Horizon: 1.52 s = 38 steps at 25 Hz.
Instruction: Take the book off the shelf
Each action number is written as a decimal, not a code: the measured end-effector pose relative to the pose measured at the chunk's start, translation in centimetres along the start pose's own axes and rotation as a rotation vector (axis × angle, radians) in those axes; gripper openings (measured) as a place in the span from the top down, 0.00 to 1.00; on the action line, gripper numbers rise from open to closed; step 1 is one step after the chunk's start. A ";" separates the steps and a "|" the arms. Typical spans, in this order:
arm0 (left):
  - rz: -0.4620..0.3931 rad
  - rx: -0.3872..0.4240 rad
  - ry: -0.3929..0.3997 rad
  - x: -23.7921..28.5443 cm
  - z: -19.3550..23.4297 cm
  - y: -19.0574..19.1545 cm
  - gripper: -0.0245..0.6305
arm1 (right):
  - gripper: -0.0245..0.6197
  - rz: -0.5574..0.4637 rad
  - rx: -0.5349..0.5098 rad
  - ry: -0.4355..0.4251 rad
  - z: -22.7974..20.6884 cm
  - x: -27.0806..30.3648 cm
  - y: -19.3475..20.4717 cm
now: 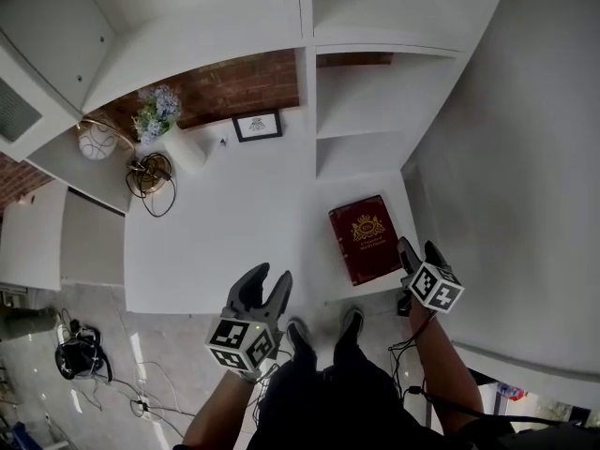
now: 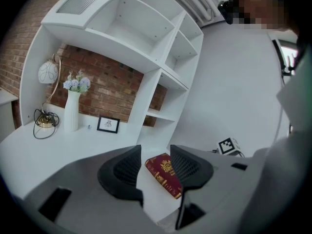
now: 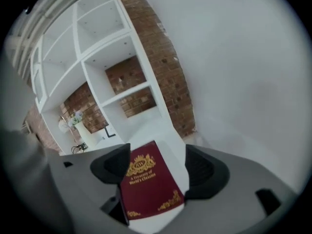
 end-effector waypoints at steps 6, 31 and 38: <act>-0.128 0.153 -0.041 0.4 0.5 -5.8 0.76 | 0.86 -0.282 -0.214 -0.253 7.5 -2.7 -10.7; -0.404 0.425 -0.013 -0.5 -4.3 -18.9 0.90 | 0.95 -0.596 -0.601 -0.485 21.1 -9.2 -21.2; -0.394 0.424 0.001 0.9 -4.1 -18.1 0.90 | 0.95 -0.598 -0.623 -0.498 21.6 -8.4 -20.4</act>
Point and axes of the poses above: the fingertips, and each gripper's own axes: x forward along the fingers, z to its left, y out of its underside, the point moved 6 cm from there along -x, backward along the fingers, and after that the axes turned 10 degrees about -z, right-handed, at the moved point
